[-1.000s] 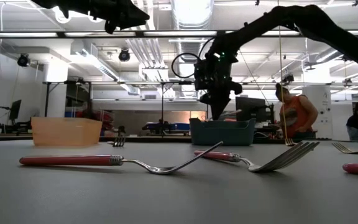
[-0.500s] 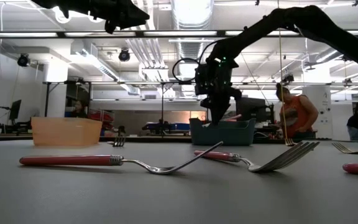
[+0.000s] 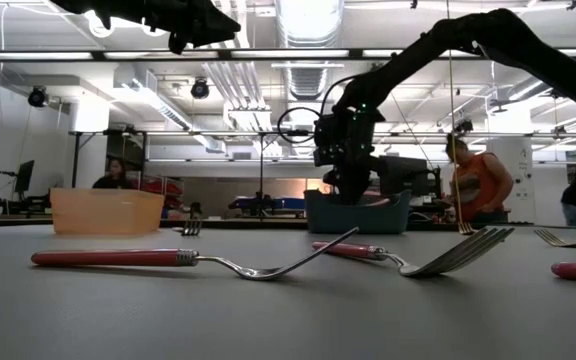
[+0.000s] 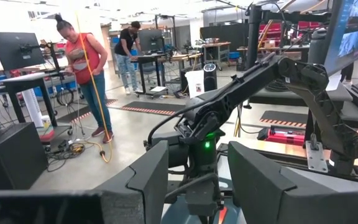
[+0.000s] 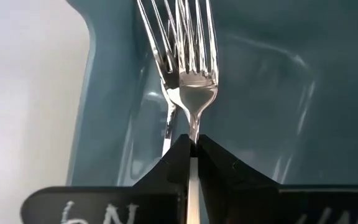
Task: Sort silverware by color (type)
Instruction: Put the orange fork into the blue bin
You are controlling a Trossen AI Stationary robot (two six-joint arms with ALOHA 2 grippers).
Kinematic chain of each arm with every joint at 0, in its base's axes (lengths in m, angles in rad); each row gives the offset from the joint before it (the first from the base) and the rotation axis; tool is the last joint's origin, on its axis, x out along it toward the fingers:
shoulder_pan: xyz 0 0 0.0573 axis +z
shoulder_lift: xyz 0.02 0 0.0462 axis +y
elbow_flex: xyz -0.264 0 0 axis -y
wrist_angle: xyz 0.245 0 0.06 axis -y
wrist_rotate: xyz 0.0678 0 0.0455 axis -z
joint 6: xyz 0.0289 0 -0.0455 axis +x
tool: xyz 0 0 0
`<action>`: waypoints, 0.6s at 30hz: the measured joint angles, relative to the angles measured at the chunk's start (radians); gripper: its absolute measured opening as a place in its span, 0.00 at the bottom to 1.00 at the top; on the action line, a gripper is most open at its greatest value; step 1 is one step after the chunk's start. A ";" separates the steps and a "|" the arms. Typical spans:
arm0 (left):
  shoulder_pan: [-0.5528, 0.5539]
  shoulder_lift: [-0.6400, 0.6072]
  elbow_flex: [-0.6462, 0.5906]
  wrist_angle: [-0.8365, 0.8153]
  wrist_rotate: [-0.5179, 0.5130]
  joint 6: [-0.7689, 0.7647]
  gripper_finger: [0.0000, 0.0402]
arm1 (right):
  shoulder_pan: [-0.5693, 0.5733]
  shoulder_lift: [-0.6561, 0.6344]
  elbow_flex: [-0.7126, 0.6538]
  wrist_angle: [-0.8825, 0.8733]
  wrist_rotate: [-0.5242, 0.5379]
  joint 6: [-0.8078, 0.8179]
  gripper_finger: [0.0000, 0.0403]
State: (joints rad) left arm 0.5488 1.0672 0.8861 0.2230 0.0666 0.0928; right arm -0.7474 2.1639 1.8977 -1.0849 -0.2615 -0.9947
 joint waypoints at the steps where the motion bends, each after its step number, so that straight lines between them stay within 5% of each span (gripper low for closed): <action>1: 0.000 0.000 0.000 0.000 0.000 0.000 0.37 | 0.000 0.000 -0.004 0.003 0.000 0.000 0.03; 18: 0.000 0.000 0.000 0.000 0.000 -0.001 0.37 | 0.000 0.000 -0.009 0.023 0.001 0.045 0.08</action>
State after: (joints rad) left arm 0.5488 1.0672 0.8864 0.2226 0.0666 0.0921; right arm -0.7471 2.1639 1.8885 -1.0618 -0.2600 -0.9494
